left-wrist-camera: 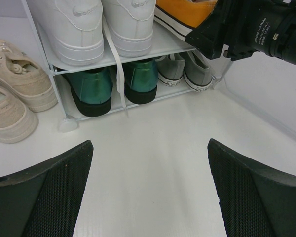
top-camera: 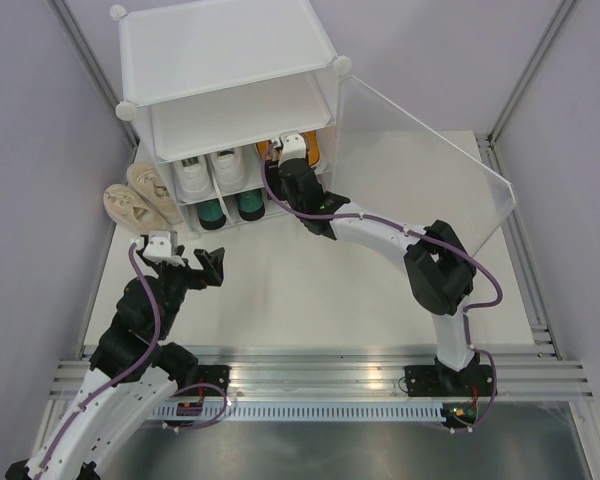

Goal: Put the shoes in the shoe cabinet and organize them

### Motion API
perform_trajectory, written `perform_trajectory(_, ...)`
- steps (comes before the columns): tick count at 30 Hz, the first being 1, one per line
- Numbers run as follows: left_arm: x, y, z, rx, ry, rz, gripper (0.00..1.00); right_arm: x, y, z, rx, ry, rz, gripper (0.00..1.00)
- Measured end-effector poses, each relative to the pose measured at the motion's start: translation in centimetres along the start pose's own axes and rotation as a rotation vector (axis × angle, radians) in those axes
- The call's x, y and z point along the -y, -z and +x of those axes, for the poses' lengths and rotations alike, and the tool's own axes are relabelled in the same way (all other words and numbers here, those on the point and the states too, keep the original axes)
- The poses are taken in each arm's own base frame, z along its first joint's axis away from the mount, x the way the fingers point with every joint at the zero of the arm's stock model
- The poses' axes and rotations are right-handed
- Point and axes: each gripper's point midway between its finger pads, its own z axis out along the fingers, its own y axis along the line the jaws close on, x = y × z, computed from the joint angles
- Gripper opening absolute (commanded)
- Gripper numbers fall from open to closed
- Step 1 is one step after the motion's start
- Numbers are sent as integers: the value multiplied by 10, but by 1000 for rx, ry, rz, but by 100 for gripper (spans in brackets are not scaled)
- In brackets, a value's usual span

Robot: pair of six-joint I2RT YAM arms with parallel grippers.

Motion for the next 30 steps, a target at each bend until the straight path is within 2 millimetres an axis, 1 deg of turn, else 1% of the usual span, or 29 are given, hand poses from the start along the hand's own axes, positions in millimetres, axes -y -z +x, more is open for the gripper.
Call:
perform_trajectory(5, 1, 0, 0, -2, 0, 6, 100, 2, -7, 4, -10, 1, 0, 14)
perform_trajectory(11, 3, 0, 1, -4, 0, 17, 100, 6, -15, 16, -33, 7, 0, 16)
perform_trajectory(14, 3, 0, 1, -4, 0, 17, 100, 7, -18, 19, -37, 8, 1, 26)
perform_trajectory(15, 3, 0, 1, -4, 0, 17, 100, 7, -18, 18, -36, 7, 1, 34)
perform_trajectory(16, 3, 0, 1, -4, 0, 17, 100, 7, -18, 18, -34, 6, 1, 38)
perform_trajectory(17, 3, 0, 1, -4, 0, 17, 100, 7, -19, 17, -33, 6, 1, 39)
perform_trajectory(21, 3, 0, 1, -4, 0, 17, 100, 8, -19, 17, -33, 6, 2, 40)
perform_trajectory(24, 3, 0, 1, -4, 0, 17, 100, 8, -19, 17, -34, 8, -2, 44)
perform_trajectory(30, 3, 0, 1, -4, 0, 17, 100, 8, -20, 14, -31, 13, -13, 44)
